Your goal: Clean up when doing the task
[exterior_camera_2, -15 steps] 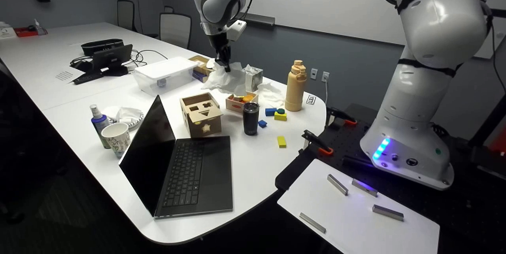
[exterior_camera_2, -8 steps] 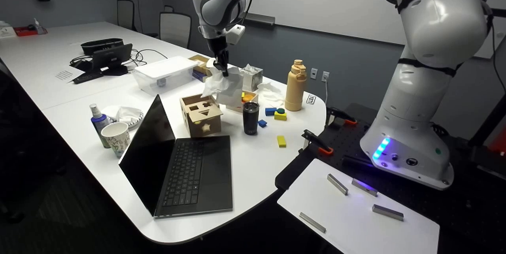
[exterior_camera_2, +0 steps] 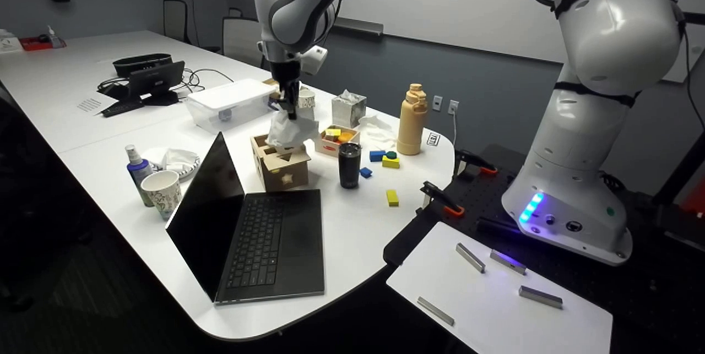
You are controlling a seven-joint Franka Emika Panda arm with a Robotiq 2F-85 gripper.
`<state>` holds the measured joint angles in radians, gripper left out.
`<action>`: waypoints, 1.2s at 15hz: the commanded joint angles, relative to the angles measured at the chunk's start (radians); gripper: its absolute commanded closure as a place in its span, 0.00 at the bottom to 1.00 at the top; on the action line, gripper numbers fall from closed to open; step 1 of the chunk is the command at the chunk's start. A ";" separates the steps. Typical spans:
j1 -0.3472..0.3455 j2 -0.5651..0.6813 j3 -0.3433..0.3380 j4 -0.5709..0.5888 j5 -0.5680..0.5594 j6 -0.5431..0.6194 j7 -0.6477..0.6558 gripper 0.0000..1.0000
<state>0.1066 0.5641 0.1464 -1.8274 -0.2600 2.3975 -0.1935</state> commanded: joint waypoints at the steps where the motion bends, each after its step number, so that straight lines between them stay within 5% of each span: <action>1: 0.014 -0.082 0.081 -0.149 0.092 0.176 -0.035 1.00; 10: -0.095 0.006 0.406 -0.248 0.341 0.542 -0.248 1.00; 14: -0.219 0.127 0.606 -0.222 0.337 0.563 -0.363 1.00; 18: -0.294 0.252 0.728 -0.207 0.281 0.525 -0.431 1.00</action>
<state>-0.1324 0.7241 0.7933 -2.0574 0.0525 2.9363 -0.5663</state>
